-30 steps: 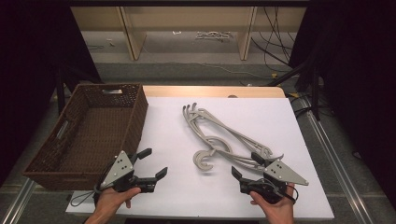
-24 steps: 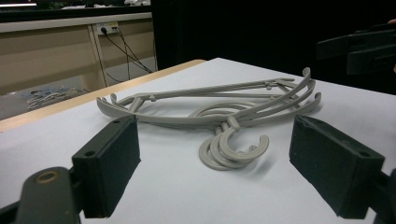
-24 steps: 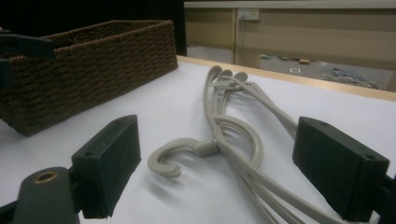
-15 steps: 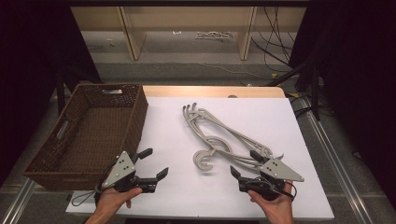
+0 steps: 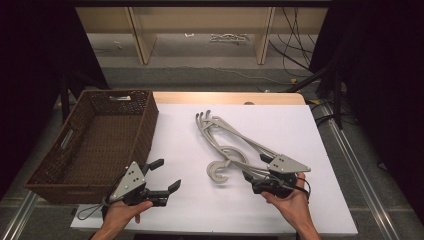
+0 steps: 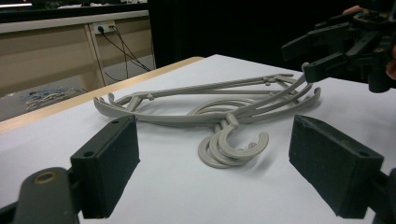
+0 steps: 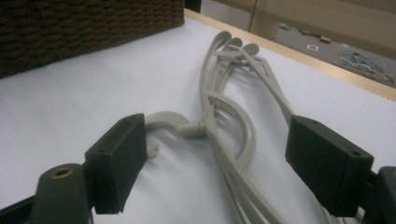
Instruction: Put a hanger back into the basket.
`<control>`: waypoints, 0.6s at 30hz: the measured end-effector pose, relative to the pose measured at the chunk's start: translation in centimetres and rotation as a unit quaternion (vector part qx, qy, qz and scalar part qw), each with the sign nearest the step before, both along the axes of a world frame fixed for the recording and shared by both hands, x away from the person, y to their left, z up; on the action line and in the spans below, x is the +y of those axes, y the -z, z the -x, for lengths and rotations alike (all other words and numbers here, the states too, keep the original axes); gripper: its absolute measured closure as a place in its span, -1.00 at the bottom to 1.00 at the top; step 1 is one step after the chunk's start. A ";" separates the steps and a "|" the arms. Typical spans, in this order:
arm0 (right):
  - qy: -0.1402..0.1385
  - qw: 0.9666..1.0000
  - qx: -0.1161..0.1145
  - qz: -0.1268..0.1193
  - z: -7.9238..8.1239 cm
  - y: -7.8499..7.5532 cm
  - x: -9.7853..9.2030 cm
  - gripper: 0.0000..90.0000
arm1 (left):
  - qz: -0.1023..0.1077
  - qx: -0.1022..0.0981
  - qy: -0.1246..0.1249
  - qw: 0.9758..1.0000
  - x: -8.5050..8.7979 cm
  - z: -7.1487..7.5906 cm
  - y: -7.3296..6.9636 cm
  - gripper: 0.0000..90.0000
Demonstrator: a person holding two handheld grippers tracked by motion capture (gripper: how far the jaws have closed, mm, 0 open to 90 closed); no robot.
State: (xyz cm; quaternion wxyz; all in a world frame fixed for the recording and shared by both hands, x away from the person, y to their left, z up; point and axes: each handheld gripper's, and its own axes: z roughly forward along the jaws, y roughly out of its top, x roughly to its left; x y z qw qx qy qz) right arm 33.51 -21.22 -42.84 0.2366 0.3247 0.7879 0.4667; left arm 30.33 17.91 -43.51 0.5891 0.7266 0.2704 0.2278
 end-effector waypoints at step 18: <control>-0.046 0.986 0.099 0.127 -4.8 -0.1 0.2 -0.22 | -0.007 0.002 0.004 1.000 -0.1 -0.2 0.1 -0.65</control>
